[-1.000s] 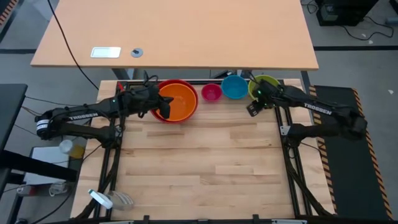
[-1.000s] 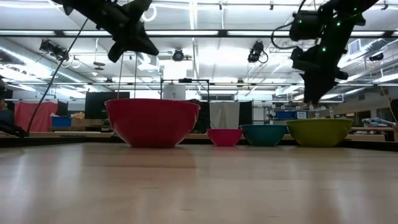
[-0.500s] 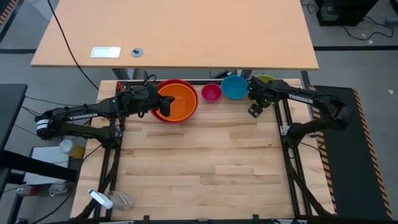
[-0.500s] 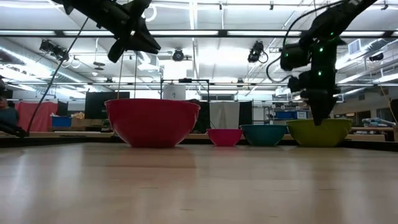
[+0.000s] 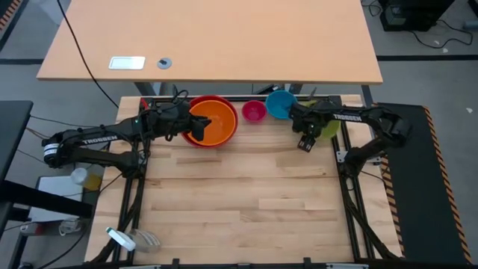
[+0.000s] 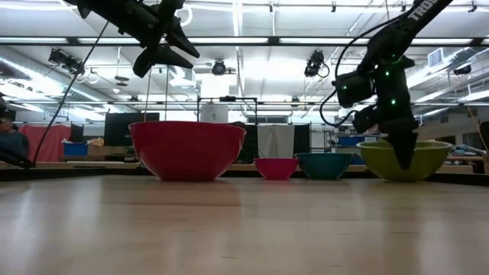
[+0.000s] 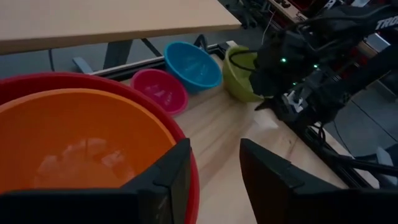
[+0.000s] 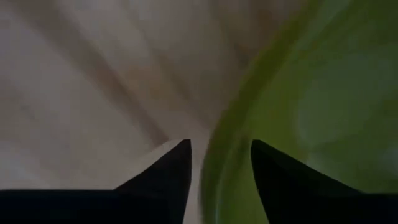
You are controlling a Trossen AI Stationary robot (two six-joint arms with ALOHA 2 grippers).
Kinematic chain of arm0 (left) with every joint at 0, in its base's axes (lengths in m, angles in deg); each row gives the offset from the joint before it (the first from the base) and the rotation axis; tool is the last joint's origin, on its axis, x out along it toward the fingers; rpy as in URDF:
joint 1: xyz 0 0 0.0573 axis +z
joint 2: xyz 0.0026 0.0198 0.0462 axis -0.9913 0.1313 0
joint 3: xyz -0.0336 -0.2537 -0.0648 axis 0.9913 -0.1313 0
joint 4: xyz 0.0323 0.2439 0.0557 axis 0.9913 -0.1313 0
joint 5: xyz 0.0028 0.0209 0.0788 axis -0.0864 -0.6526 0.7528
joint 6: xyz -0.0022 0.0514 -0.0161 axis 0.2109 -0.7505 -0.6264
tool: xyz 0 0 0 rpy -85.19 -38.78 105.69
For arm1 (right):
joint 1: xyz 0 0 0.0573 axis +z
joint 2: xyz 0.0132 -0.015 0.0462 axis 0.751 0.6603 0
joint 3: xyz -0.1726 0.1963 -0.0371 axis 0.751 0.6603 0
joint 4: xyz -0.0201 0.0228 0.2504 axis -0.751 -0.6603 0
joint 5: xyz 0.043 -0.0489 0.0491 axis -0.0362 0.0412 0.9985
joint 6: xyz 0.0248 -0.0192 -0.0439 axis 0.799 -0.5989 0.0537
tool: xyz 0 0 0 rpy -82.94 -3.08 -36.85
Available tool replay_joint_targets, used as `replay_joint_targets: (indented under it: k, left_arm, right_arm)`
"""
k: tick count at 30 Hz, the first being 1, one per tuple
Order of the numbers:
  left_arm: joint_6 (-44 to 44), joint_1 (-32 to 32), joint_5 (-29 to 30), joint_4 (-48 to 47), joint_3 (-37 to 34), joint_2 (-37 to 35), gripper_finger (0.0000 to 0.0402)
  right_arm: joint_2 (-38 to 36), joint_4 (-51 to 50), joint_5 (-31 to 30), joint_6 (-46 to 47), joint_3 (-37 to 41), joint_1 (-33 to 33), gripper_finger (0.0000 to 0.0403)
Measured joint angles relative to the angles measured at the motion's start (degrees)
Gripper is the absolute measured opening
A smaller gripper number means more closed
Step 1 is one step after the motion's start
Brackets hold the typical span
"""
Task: Nest bowls inside each other
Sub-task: Stack the green bowl on top of the orange bowl
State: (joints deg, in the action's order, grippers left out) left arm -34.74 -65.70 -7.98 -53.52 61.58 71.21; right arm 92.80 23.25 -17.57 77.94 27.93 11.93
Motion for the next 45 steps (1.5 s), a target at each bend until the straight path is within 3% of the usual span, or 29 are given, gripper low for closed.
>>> replay_joint_targets:
  k: [9, 17, 23, 27, 33, 40, 45]
  left_arm:
    - [-0.54, 0.0, -0.03, 0.0, 0.0, -0.06, 0.0142]
    - [-1.88, 0.0, -3.2, 0.0, 0.0, -0.06, 0.0142]
    - [-1.72, 0.0, -3.9, 0.02, 0.0, -0.06, 0.0142]
    - [-1.66, 0.0, -6.09, 0.02, 0.0, -0.06, 0.0142]
    - [-1.65, 0.0, -6.23, 0.01, 0.0, -0.06, 0.0142]
    - [-1.53, 0.0, -7.27, -0.01, 0.0, -0.06, 0.0142]
    - [-2.47, 0.0, -7.3, -0.04, 0.0, -0.06, 0.0142]
  right_arm:
    - [-7.26, -5.61, 11.14, 6.11, 0.0, 6.23, 0.0168]
    - [-13.41, -10.3, 15.83, 8.94, -5.23, 4.93, 0.021]
    - [-13.84, -11.44, 6.28, 9.95, -11.92, -0.51, 0.0245]
    - [-11.09, -12.01, 0.93, 8.84, -15.08, -6.17, 0.0243]
    - [-3.6, -13.38, -2.0, 5.73, -16.96, -13.27, 0.023]
    - [3.53, -12.95, -11.23, 3.97, -18.27, -15.66, 0.0231]
    - [7.04, -11.95, -11.3, 2.69, -18.91, -16.42, 0.0232]
